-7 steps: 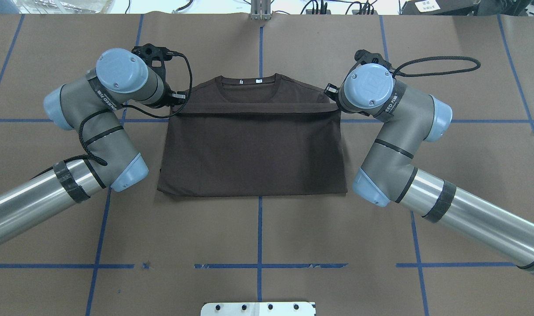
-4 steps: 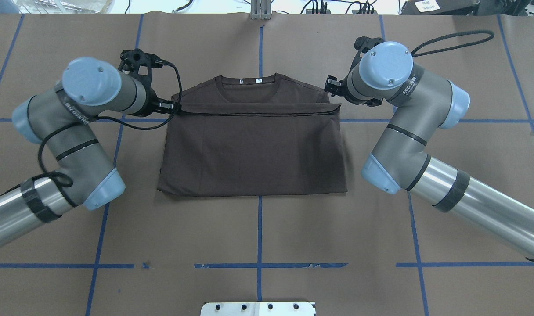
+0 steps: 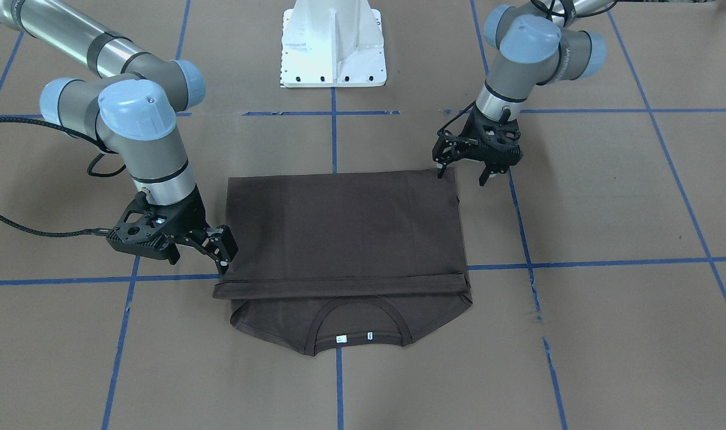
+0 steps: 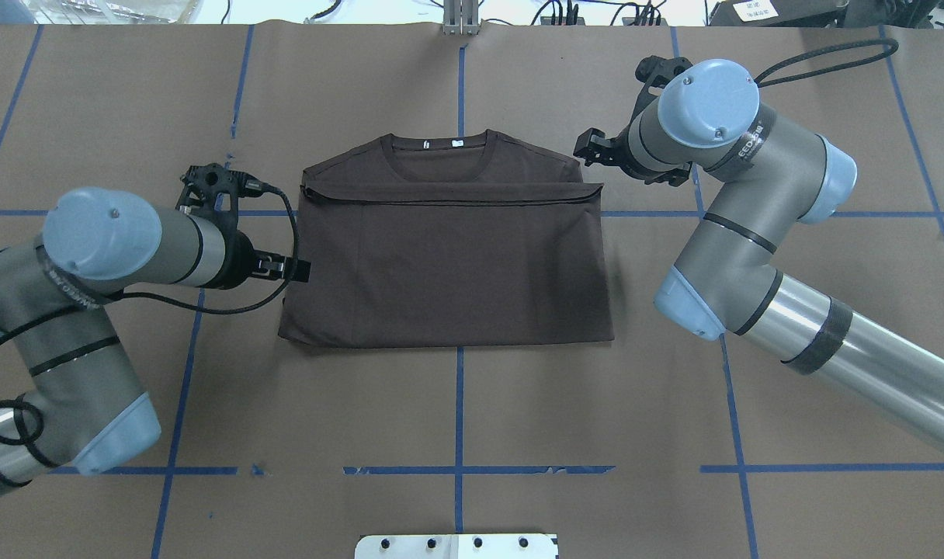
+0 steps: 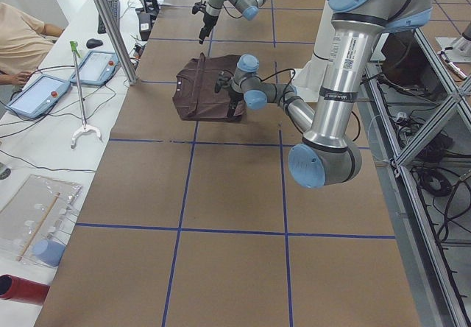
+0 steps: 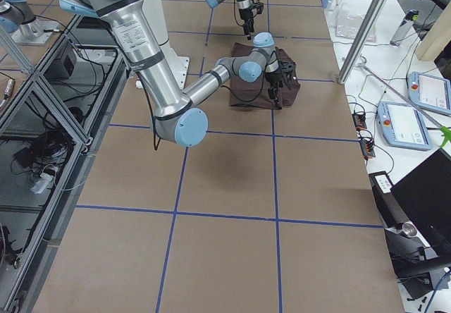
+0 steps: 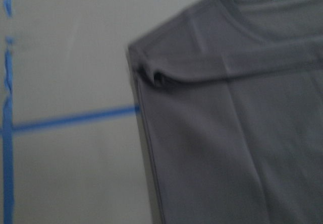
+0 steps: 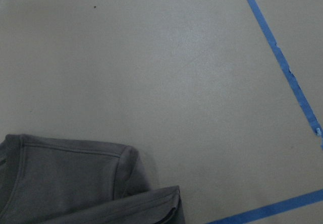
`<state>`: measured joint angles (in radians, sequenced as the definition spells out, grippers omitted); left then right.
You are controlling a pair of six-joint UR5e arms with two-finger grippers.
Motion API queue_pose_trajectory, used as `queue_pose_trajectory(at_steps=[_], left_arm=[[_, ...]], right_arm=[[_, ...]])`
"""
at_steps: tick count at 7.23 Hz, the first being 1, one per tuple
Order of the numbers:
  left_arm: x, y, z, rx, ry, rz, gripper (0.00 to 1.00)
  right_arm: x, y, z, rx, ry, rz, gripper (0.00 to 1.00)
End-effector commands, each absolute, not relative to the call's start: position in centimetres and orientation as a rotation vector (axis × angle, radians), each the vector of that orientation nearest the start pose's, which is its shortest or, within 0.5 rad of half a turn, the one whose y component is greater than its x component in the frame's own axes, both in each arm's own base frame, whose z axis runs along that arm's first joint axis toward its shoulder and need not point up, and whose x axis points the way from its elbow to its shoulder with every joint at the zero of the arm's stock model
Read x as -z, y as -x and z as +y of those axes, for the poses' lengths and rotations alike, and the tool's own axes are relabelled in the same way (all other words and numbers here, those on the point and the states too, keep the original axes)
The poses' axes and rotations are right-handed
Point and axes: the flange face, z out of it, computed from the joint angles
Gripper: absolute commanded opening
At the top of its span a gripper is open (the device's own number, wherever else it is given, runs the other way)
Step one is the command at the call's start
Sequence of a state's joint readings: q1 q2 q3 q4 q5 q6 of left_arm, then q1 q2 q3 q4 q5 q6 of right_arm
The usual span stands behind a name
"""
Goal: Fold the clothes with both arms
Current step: 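Move the left gripper to the folded edge nearest the robot and grasp it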
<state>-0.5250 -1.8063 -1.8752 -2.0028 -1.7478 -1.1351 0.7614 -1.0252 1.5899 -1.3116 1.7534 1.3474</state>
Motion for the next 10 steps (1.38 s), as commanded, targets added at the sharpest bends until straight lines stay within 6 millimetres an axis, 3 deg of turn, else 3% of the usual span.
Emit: queue_pose_trajectory(at_steps=[1, 3, 4, 5, 8, 10], left_arm=[[-35.45, -46.28, -35.59, 0.06, -0.237, 0.939, 0.65], [-35.85, -46.32, -35.61, 0.062, -0.233, 0.932, 0.63], [-36.01, -46.32, -35.61, 0.062, -0.232, 0.93, 0.51], [-35.91, -46.41, -35.63, 0.062, -0.231, 0.931, 0.46], [-36.34, -46.71, -35.78, 0.064, -0.227, 0.922, 0.37], [-36.43, -46.62, -35.85, 0.068, -0.227, 0.92, 0.0]], right_arm=[[-30.66, 41.86, -55.91, -0.43, -0.242, -0.817, 1.0], [-30.38, 41.72, -55.78, -0.429, -0.246, -0.823, 1.0], [-29.98, 41.57, -55.65, -0.43, -0.251, -0.83, 1.0], [-30.18, 41.54, -55.62, -0.43, -0.249, -0.827, 1.0], [-30.39, 41.4, -55.49, -0.43, -0.248, -0.826, 1.0], [-30.21, 41.27, -55.39, -0.43, -0.252, -0.829, 1.0]])
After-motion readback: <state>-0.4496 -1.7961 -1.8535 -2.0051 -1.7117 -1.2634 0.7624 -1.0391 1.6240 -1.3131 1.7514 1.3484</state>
